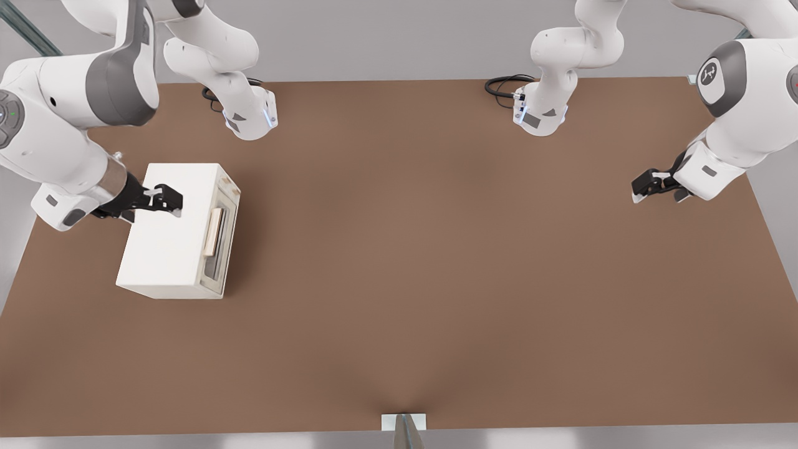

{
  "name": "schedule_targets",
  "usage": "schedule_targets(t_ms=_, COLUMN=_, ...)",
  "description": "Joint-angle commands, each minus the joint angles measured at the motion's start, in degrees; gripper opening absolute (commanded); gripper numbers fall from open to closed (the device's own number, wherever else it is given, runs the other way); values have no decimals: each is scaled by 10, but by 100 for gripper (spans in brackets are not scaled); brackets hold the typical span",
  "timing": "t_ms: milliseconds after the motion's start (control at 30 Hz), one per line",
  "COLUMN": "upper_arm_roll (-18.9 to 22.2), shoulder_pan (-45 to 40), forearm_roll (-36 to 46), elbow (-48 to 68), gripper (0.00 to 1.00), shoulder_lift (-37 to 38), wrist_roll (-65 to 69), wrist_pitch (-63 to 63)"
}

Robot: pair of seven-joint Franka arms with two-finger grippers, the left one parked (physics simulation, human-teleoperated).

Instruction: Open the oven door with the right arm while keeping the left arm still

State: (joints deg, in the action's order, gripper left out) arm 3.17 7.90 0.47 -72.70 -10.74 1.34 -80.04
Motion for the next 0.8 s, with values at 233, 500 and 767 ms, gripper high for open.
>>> schedule_targets(t_ms=233, upper_arm_roll=-5, shoulder_pan=105, forearm_roll=-143, elbow=0, gripper=0, shoulder_lift=-72, wrist_roll=1, wrist_pitch=143)
schedule_targets(t_ms=500, upper_arm_roll=-4, shoulder_pan=207, forearm_roll=-282, elbow=-131, gripper=0, shoulder_lift=-131, wrist_roll=-397, wrist_pitch=47)
schedule_targets(t_ms=767, upper_arm_roll=26, shoulder_pan=215, forearm_roll=-323, elbow=-199, gripper=0, shoulder_lift=-133, wrist_roll=-420, wrist_pitch=-17)
